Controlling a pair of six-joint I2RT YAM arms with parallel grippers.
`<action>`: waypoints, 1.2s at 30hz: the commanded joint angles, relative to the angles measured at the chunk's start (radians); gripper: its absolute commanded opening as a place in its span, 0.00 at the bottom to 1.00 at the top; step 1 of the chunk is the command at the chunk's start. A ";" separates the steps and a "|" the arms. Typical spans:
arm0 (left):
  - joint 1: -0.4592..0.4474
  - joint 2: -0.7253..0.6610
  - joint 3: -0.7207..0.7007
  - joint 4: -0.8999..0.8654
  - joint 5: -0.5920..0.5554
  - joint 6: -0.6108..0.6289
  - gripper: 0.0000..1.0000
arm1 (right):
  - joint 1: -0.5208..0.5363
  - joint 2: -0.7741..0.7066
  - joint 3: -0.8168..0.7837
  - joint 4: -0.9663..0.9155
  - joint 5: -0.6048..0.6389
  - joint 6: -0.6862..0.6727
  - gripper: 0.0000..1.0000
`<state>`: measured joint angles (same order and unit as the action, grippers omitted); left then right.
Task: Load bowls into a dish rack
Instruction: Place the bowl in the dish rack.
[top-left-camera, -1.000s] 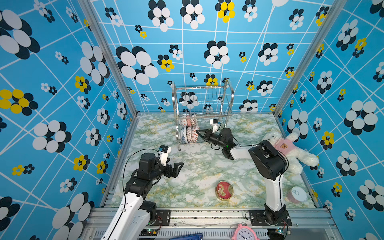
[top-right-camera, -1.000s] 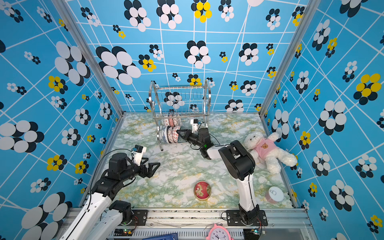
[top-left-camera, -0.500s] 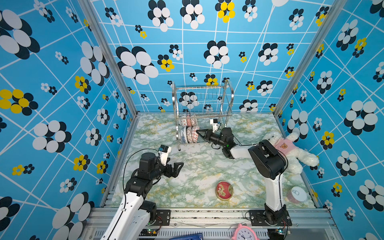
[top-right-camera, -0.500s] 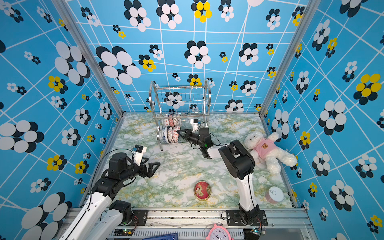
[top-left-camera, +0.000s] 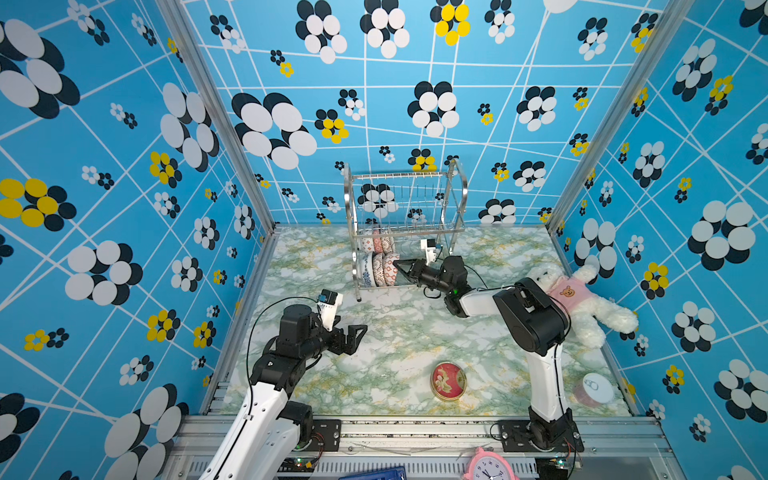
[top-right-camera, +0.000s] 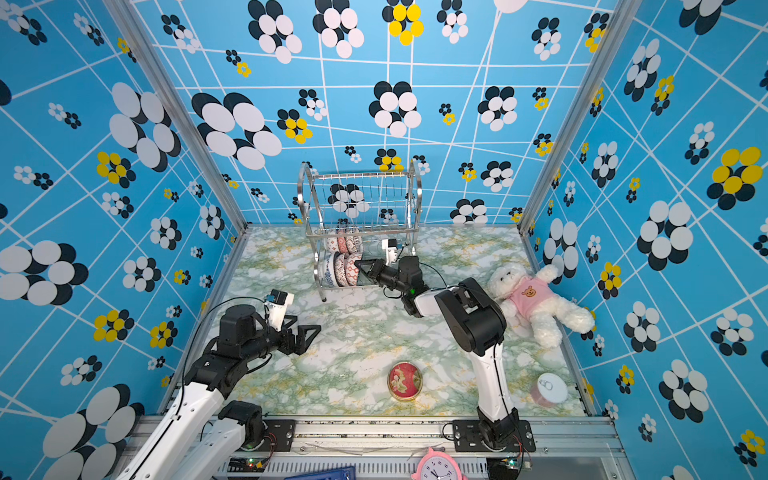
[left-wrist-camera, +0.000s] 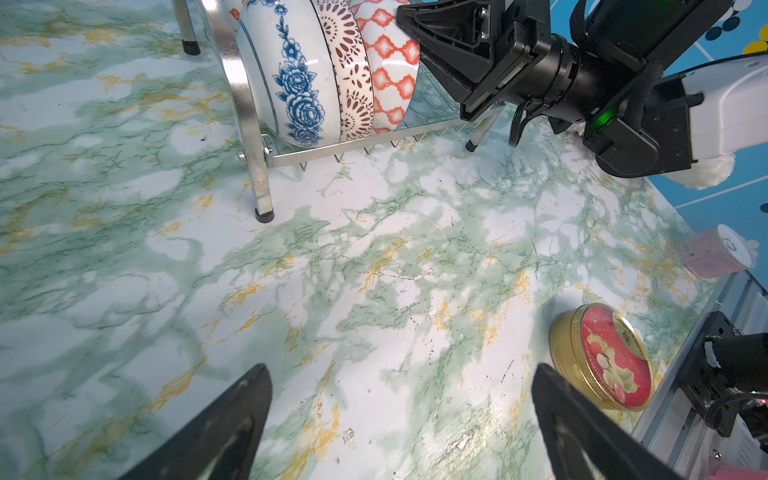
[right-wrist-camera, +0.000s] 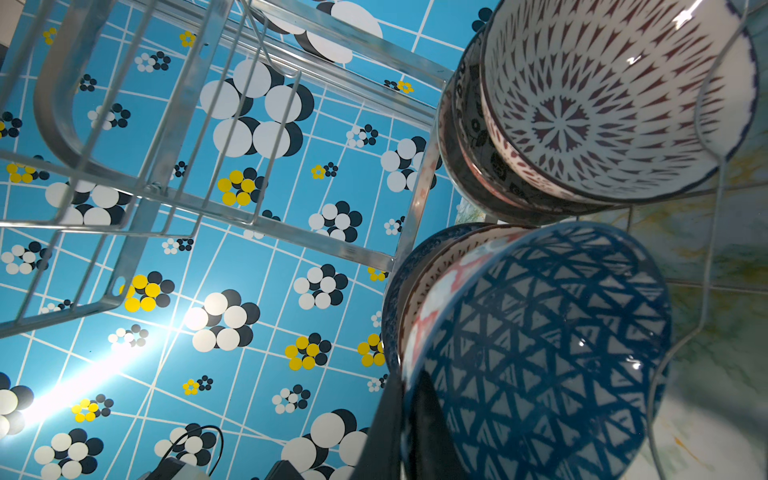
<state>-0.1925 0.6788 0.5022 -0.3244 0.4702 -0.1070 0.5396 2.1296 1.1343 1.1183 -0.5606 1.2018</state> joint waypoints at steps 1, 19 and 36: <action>-0.007 0.000 0.002 0.018 -0.012 0.011 0.99 | 0.000 0.002 0.012 0.054 -0.042 0.001 0.11; -0.007 -0.003 0.001 0.018 -0.015 0.009 0.99 | -0.001 -0.050 -0.002 -0.033 -0.036 -0.069 0.20; -0.007 -0.005 0.002 0.012 -0.044 0.000 0.99 | 0.001 -0.132 -0.090 -0.064 0.005 -0.129 0.26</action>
<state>-0.1925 0.6788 0.5022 -0.3168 0.4473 -0.1078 0.5400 2.0438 1.0630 1.0573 -0.5713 1.1030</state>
